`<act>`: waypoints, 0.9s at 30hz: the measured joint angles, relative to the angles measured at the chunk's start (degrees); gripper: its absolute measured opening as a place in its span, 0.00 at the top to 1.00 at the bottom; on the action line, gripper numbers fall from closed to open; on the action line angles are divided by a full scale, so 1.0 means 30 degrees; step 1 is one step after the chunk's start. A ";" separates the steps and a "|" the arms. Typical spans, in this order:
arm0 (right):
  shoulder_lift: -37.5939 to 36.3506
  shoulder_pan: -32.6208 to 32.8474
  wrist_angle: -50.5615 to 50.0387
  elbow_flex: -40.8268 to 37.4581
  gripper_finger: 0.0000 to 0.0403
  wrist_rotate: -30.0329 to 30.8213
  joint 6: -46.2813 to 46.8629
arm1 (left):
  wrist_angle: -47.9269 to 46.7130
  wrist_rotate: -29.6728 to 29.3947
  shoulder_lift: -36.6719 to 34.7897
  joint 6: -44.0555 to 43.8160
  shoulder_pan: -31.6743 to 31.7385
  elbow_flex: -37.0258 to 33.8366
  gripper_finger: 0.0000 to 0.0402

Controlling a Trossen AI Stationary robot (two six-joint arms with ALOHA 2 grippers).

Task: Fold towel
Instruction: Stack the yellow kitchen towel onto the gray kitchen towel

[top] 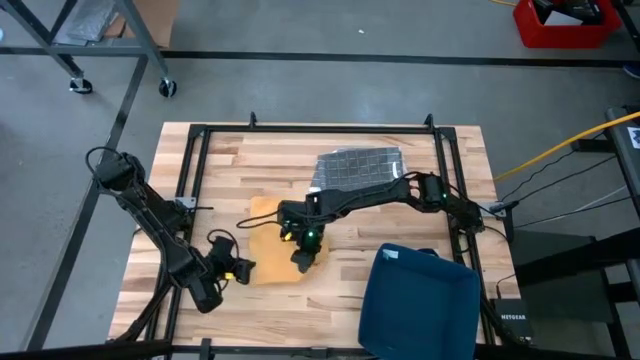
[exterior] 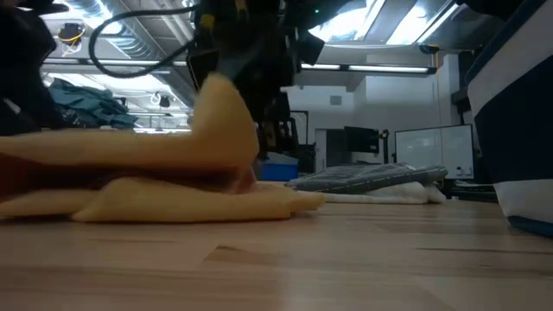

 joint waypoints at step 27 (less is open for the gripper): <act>-0.0386 -0.0020 -0.1368 -0.0005 0.73 0.3590 -0.1946 | 0.4208 -0.2882 0.3014 0.3243 0.1243 0.0000 0.69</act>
